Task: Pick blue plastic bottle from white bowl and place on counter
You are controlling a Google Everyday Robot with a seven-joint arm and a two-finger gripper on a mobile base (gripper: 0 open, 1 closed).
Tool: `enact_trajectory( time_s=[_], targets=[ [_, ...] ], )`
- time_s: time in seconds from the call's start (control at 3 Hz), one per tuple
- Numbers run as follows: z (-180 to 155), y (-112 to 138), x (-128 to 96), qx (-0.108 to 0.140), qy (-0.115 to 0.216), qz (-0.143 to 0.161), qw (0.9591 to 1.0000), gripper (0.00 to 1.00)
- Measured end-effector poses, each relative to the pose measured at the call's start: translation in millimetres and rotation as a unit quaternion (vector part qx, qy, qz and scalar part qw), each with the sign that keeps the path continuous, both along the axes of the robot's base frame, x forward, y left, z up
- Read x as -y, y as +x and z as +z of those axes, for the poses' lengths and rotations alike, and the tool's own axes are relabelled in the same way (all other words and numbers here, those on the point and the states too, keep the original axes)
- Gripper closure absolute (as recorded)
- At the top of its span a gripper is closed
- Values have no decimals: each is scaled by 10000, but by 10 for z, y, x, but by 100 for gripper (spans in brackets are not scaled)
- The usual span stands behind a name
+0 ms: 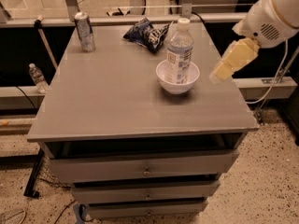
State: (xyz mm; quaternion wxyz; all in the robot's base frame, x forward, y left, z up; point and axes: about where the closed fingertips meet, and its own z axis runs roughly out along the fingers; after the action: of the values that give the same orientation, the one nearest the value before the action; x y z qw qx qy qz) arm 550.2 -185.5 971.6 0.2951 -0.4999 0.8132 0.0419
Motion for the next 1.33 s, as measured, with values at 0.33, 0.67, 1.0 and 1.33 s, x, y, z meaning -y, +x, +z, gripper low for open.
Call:
enact_trajectory(
  time_s=[0.33, 0.67, 1.0, 1.33],
  targets=[
    [-84, 198, -295, -4, 188, -248, 9995, 0],
    [-105, 294, -486, 20, 356, -391, 9986, 0],
    [-139, 345, -717, 61, 748, -432, 9962, 0],
    [-151, 428, -877, 163, 1073, -449, 9931, 0]
  ],
)
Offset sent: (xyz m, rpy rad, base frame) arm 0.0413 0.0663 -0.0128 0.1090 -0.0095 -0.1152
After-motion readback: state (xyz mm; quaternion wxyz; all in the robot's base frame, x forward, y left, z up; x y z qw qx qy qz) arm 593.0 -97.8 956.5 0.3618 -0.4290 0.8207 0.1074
